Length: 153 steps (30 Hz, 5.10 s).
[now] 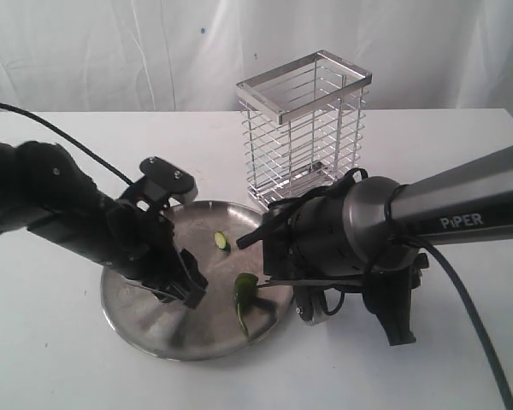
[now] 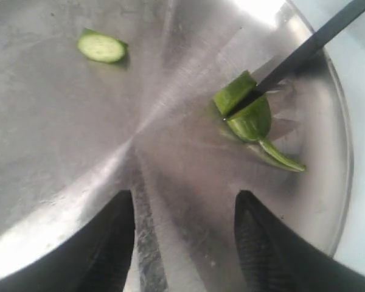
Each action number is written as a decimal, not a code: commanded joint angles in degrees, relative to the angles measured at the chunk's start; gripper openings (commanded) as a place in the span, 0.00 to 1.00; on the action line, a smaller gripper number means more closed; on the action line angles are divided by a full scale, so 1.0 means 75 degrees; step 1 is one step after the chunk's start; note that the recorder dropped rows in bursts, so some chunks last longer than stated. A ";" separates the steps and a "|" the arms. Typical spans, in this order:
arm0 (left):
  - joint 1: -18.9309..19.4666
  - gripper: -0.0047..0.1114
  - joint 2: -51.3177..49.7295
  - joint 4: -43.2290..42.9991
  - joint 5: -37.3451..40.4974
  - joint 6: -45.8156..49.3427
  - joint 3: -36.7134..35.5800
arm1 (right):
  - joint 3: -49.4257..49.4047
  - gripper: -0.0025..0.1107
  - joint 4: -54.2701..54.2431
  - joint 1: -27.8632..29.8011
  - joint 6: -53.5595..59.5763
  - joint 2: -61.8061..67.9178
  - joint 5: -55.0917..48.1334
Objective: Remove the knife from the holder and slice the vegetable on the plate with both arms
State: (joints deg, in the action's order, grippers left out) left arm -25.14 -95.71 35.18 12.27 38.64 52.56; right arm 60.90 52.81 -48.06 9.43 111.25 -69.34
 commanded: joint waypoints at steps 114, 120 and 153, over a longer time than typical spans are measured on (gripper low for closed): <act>0.1982 0.52 0.1401 -0.1871 0.1976 -0.1778 0.0806 | 0.2681 0.02 -0.3366 -0.0620 0.0536 0.0055 0.0021; 0.1968 0.52 0.1387 -0.1794 0.2010 -0.1778 0.0806 | 0.3306 0.02 -0.3147 -0.0676 0.0772 0.0748 -0.0083; 0.1738 0.52 -0.0260 -0.1169 0.1146 -0.1720 0.0806 | 0.3821 0.02 -0.2214 -0.0650 0.0790 0.1672 -0.0083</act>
State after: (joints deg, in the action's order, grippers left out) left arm -11.83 -96.07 24.62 22.84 25.74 59.04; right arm 89.37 35.34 -53.15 14.74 123.75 -69.70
